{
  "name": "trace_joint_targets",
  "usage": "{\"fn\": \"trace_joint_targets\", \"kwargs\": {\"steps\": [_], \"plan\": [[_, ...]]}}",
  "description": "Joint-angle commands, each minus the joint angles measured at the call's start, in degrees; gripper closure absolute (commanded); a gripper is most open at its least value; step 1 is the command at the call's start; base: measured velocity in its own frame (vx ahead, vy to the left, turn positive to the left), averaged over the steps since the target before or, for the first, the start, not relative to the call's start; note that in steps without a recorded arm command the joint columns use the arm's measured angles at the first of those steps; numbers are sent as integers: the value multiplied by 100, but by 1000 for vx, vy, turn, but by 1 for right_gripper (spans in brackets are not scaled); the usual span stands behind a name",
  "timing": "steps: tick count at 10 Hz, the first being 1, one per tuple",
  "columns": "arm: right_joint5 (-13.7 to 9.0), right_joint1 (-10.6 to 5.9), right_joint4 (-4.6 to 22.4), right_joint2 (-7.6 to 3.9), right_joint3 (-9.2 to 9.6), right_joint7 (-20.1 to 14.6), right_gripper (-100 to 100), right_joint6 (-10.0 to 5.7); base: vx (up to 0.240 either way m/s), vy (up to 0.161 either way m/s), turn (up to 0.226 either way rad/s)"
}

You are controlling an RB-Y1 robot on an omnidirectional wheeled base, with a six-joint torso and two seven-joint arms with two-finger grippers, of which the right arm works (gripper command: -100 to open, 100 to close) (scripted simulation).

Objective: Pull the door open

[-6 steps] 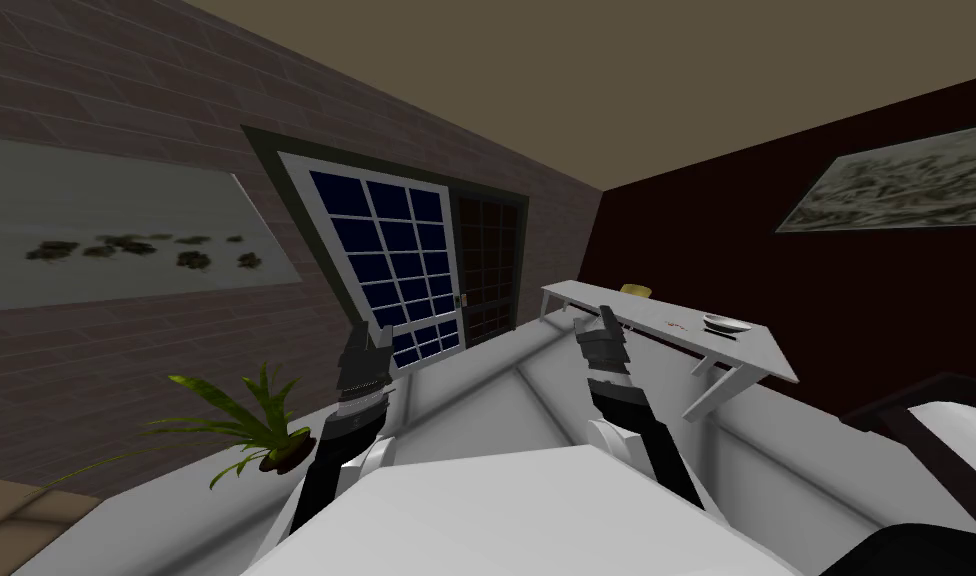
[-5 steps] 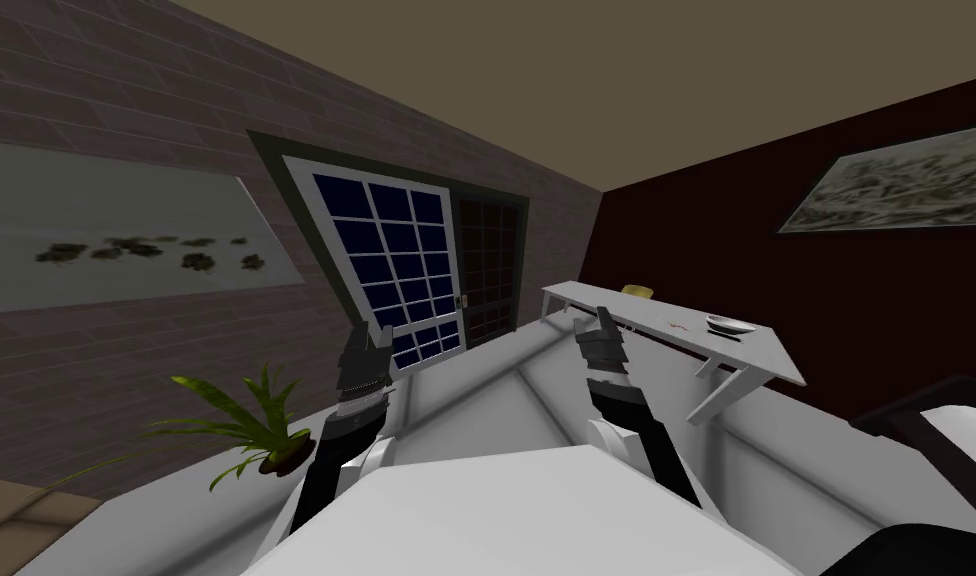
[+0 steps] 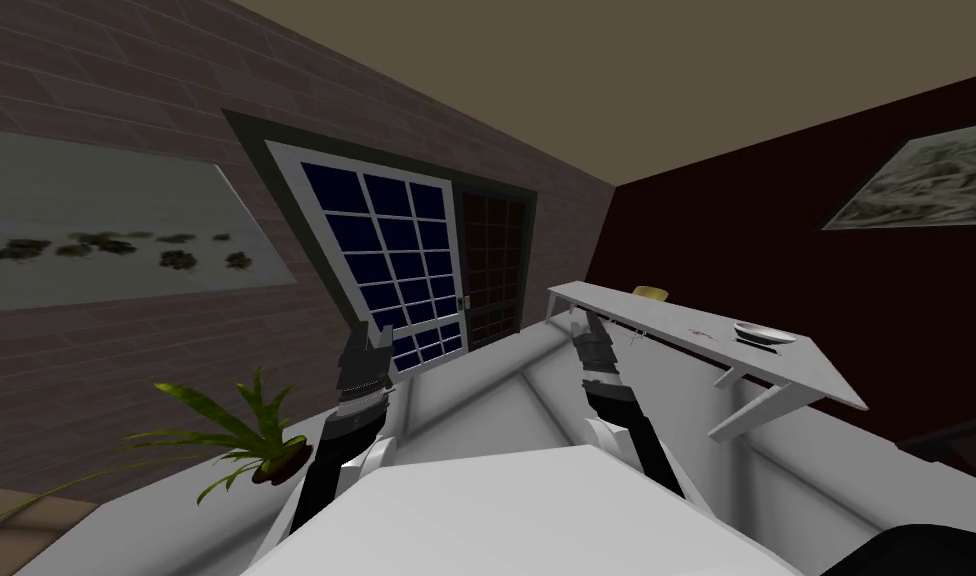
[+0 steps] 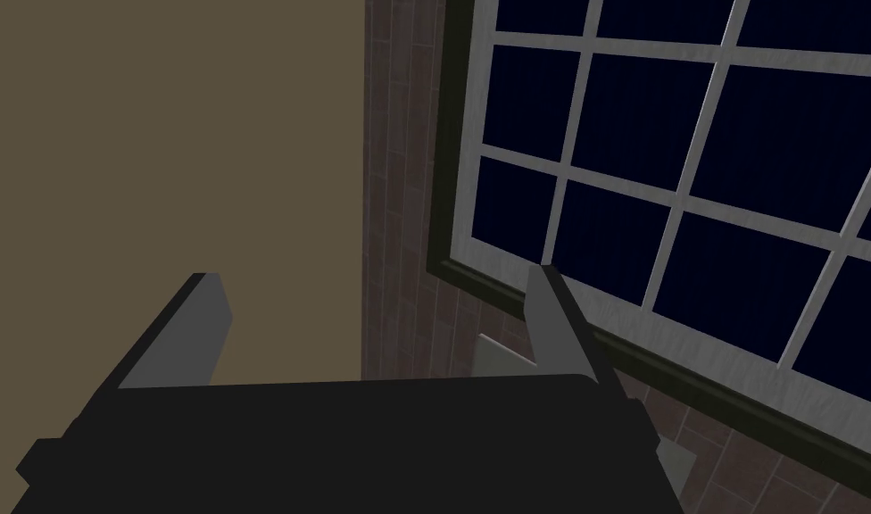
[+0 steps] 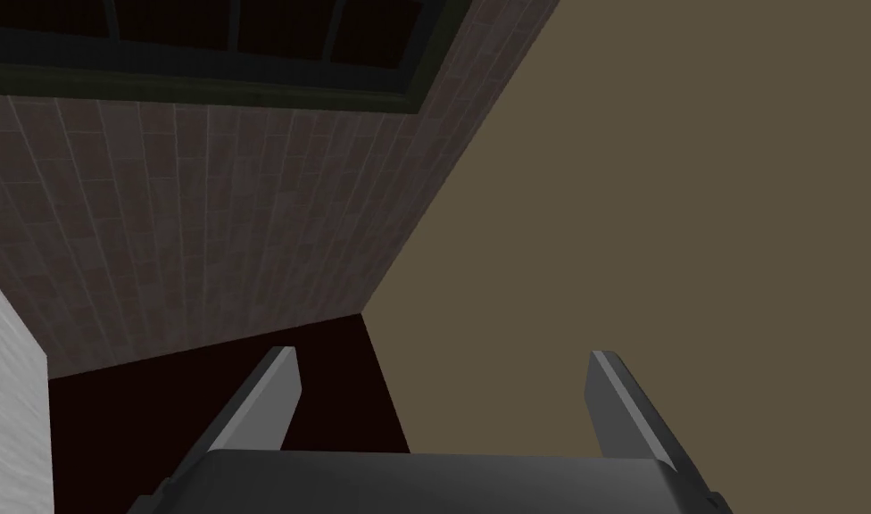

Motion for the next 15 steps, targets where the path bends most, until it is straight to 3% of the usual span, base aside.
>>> {"fn": "trace_joint_targets", "kwargs": {"steps": [1,7,15], "plan": [[114,-79,235,-45,-39,191,-100,-77,128,37,44],[431,-311,915,-144,-147,706,-100,-284,106,39,37],[955,-696,2036,-243,-324,1556,-100,-624,100,39,47]]}}
